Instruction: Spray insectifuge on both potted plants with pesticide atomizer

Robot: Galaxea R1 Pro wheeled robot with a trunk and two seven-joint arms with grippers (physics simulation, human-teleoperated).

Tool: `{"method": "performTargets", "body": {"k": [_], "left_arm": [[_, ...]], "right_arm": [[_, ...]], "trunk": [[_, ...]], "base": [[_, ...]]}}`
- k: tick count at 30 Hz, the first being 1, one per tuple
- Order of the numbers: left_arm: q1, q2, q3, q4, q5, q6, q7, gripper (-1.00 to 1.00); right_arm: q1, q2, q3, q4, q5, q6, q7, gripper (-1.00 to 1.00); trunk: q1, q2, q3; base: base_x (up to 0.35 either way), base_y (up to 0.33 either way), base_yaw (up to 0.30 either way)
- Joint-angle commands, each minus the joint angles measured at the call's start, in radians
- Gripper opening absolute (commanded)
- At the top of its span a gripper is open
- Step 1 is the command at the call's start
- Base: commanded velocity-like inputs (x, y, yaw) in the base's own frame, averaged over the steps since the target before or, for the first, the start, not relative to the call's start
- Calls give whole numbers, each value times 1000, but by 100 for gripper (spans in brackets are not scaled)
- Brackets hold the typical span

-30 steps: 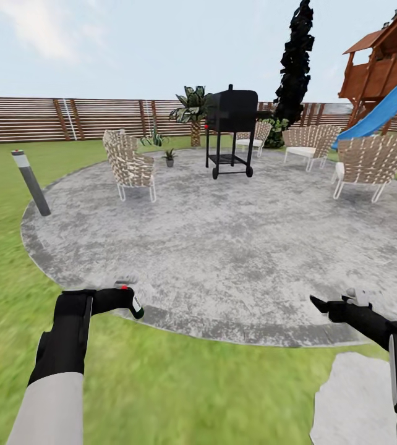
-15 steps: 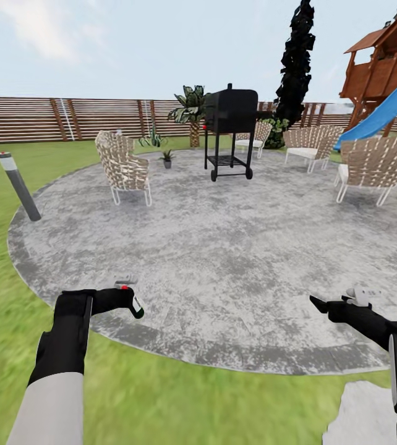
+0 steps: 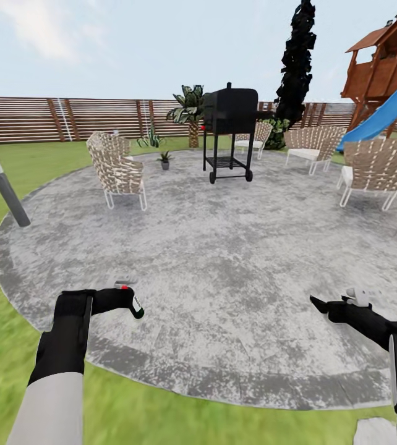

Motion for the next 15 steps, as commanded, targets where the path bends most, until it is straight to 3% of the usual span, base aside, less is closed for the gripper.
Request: {"method": "performTargets", "body": {"k": [1, 15], "left_arm": [[-1, -1, 3, -1, -9, 3, -10, -100], [-1, -1, 3, -1, -9, 3, -10, -100]], "right_arm": [[-1, 0, -1, -1, 10, 2, 10, 100], [-1, -1, -2, -1, 10, 2, 10, 100]], "trunk": [[0, 0, -1], [0, 0, 4]], "base": [[332, -78, 0], [332, -77, 59]]}}
